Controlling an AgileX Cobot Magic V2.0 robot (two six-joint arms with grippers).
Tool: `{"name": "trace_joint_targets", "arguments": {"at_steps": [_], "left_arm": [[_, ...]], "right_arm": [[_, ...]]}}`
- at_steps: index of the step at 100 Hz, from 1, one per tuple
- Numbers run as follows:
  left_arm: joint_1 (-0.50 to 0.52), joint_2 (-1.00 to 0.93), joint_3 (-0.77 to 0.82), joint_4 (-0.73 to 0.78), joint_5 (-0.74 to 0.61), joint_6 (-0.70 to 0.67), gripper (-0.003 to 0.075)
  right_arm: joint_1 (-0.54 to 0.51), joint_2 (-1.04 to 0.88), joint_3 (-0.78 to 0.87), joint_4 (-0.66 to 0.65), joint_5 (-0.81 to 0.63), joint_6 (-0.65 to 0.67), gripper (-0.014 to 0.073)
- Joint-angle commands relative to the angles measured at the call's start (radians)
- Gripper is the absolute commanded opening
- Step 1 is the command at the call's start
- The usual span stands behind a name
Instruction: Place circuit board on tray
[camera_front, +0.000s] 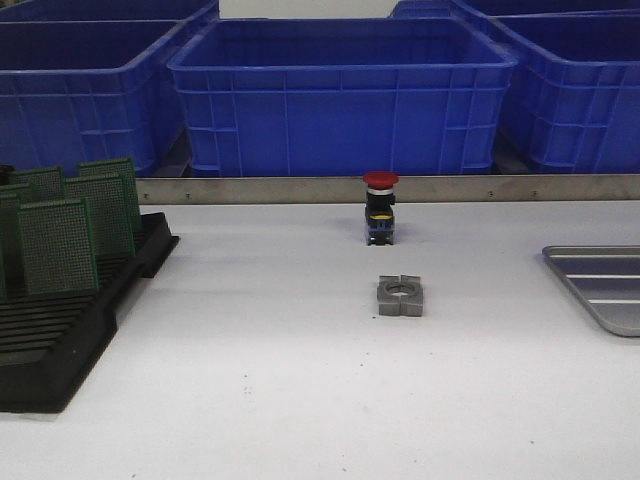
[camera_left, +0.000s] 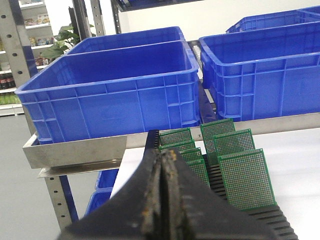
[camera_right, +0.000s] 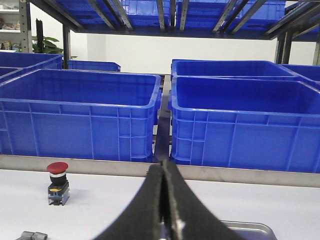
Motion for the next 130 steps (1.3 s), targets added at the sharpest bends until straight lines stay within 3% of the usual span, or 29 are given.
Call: {"name": "trace_joint_targets", "arguments": {"at_steps": [1, 30, 40, 64, 85, 97, 109, 130], "left_arm": [[0.002, -0.031, 0.039, -0.01, -0.083, -0.007, -0.0019], [0.002, -0.031, 0.017, -0.021, -0.117, -0.007, -0.0019], [0.002, -0.029, -0.044, -0.047, -0.074, -0.007, -0.0019], [0.002, 0.08, -0.336, -0.127, 0.219, -0.007, -0.0019], [0.002, 0.326, -0.644, -0.125, 0.593, 0.018, -0.0019], [0.002, 0.494, -0.794, -0.132, 0.775, 0.105, -0.0019], [0.002, 0.641, -0.899, -0.146, 0.864, 0.157, -0.0019], [0.002, 0.794, -0.957, -0.146, 0.882, 0.159, -0.0019]], "right_arm": [[-0.001, -0.017, 0.006, -0.002, -0.081, -0.006, -0.0068], [-0.001, -0.017, 0.006, -0.002, -0.081, -0.006, -0.0068], [-0.001, -0.017, 0.006, -0.002, -0.081, -0.006, -0.0068], [-0.001, -0.017, 0.006, -0.002, -0.081, -0.006, -0.0068], [-0.001, -0.017, 0.006, -0.002, -0.081, -0.006, -0.0068], [-0.001, -0.017, 0.006, -0.002, -0.081, -0.006, -0.0068], [-0.001, -0.017, 0.006, -0.002, -0.081, -0.006, -0.0068], [-0.001, -0.017, 0.006, -0.002, -0.081, -0.006, -0.0068]]}}
